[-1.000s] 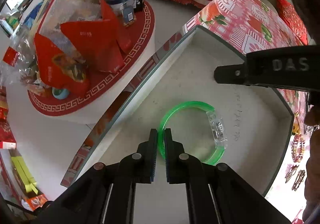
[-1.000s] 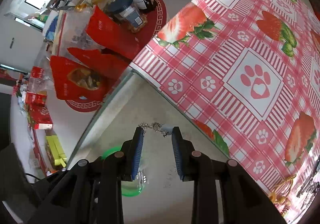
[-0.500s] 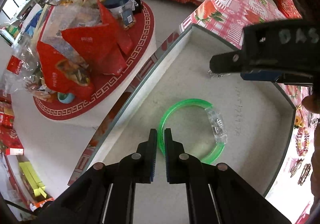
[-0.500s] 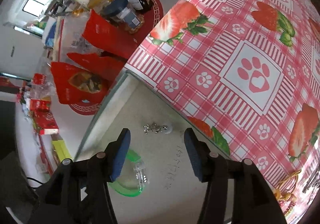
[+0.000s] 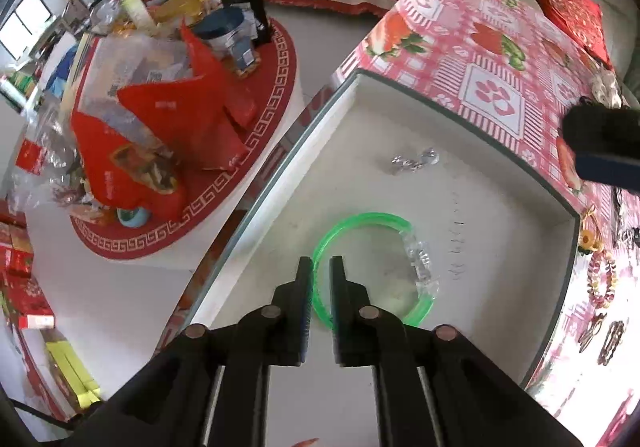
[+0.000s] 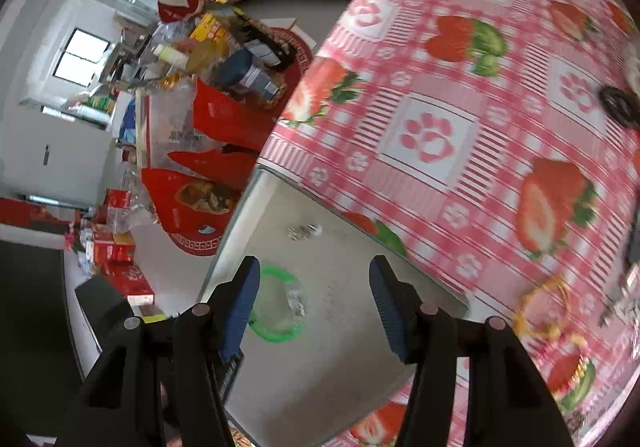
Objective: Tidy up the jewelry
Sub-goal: 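Carry the bangle and silver piece into the white tray while both tools open to release, then grasp the yellow hair tie with the left tool while the right tool grasps the black claw clip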
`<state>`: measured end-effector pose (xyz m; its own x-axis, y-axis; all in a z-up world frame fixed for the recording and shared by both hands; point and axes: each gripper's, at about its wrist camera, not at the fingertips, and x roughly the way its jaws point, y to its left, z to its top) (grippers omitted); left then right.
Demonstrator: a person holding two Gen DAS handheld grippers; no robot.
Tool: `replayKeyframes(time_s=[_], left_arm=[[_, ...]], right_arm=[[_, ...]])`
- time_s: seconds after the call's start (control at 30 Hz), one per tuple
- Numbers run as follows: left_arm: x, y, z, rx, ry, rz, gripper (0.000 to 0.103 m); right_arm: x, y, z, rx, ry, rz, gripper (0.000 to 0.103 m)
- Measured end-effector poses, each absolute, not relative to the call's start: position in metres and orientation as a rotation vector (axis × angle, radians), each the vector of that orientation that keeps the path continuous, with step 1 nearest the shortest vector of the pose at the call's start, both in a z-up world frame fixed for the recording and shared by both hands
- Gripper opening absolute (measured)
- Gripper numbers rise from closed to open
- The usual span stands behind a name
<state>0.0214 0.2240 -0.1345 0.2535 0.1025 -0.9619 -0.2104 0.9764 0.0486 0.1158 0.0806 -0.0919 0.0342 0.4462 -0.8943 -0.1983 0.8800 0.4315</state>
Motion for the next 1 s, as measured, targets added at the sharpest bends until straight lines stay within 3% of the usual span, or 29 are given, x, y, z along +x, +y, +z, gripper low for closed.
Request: replayKeyframes(time_s=[0.03, 0.3, 0.47, 1.0], left_arm=[[0.022, 0.222, -0.134, -0.087, 1.304, 0.220, 0.103], [0.027, 0.207, -0.137, 0.009, 1.305, 0.221, 0.103], [0.029, 0.192, -0.131, 0.039, 1.332, 0.141, 0.103], [0.045, 0.073, -0.094, 0.167, 1.341, -0.093, 0.103]], right_arm=[[0.113, 0.075, -0.090, 0.217, 1.456, 0.489, 0.061], [0.094, 0.024, -0.082, 0.243, 1.441, 0.393, 0.061], [0.079, -0.010, -0.083, 0.250, 1.444, 0.313, 0.080], [0.021, -0.156, -0.093, 0.326, 1.466, -0.031, 0.082]])
